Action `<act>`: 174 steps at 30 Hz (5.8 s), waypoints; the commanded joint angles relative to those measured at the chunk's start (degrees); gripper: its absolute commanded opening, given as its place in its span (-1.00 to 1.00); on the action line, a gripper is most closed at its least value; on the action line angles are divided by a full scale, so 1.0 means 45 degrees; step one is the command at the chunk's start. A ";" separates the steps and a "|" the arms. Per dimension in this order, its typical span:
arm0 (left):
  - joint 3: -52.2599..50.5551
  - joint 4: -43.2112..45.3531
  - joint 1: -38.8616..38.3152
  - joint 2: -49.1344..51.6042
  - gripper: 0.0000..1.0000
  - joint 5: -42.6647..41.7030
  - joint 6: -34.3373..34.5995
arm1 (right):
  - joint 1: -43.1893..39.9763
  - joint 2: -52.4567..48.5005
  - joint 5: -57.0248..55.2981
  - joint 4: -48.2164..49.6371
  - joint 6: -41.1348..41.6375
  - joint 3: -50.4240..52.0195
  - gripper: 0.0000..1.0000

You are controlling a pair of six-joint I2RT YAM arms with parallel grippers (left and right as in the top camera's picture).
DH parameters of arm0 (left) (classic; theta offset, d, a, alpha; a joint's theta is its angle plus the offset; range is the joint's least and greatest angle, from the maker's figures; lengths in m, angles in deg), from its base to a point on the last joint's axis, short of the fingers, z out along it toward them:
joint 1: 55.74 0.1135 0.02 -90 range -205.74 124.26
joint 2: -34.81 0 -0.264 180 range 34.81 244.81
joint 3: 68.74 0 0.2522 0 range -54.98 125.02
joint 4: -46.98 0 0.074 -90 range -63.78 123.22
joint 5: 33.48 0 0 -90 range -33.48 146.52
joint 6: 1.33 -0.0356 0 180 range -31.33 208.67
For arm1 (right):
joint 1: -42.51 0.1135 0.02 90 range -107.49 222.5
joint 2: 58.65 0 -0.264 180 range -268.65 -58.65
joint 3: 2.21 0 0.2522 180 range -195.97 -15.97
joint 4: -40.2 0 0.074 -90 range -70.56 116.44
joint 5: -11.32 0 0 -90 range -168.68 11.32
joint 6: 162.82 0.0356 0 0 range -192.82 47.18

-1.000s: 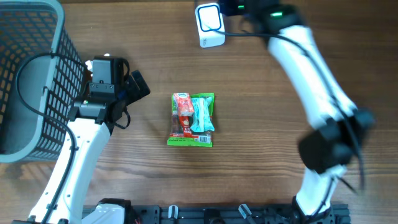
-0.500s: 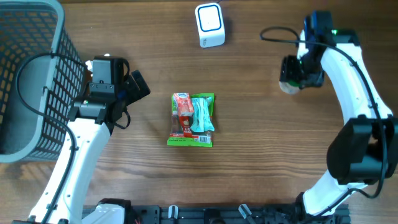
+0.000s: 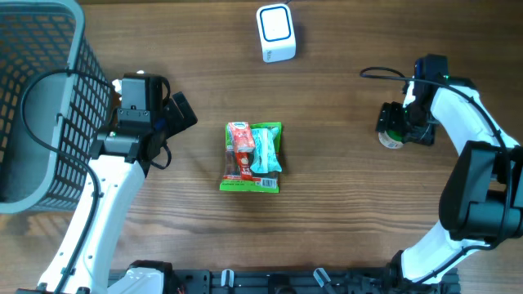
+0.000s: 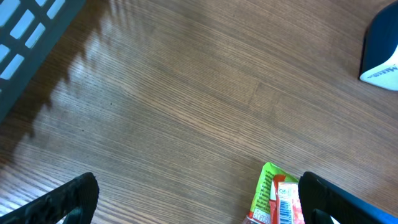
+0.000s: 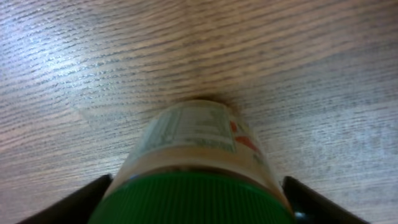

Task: Scan the item barcode

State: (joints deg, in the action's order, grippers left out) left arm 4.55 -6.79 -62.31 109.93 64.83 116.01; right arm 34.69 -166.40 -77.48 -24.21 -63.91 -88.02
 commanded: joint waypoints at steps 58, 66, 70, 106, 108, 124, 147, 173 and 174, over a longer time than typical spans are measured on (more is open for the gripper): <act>0.0097 0.0034 0.0083 0.0010 1.00 0.0121 -0.0019 | 0.9831 -0.0160 0.1472 0.0364 0.3492 -0.1792 -0.10; 0.0097 0.0034 0.0083 0.0010 1.00 0.0121 -0.0019 | 0.9913 -0.1613 0.2341 0.0257 0.3779 -0.1792 -0.41; 0.0097 0.0034 0.0083 0.0010 1.00 0.0121 -0.0019 | 0.9772 -0.1549 0.2312 0.0189 0.3274 -0.2006 -0.91; 0.0097 0.0034 0.0083 0.0010 1.00 0.0121 -0.0019 | 0.6601 0.1569 0.4770 0.2871 0.1379 0.1831 -0.21; 0.0097 0.0034 0.0083 0.0010 1.00 0.0121 -0.0019 | 0.6601 0.1617 0.4804 0.2657 0.1496 0.1841 -0.21; 0.0097 0.0034 0.0083 0.0010 1.00 0.0121 -0.0019 | 0.5999 0.1919 0.3395 0.4726 0.1613 0.4065 -0.91; 0.0097 0.0034 0.0083 0.0010 1.00 0.0121 -0.0019 | 0.5071 0.3308 0.3113 -0.0267 -0.0277 0.0782 -0.91; 0.0097 0.0034 0.0083 0.0010 1.00 0.0121 -0.0024 | 0.5979 0.3157 0.0758 0.1967 0.1491 0.3041 -0.91; 0.0097 0.0034 0.0083 0.0010 1.00 0.0121 -0.0019 | 0.5989 0.3152 0.0937 0.2011 0.1491 0.3041 -0.92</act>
State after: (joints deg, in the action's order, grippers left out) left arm 4.55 -6.79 -62.31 109.93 64.83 116.01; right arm 61.23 -151.86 -73.20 -15.67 -58.08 -74.19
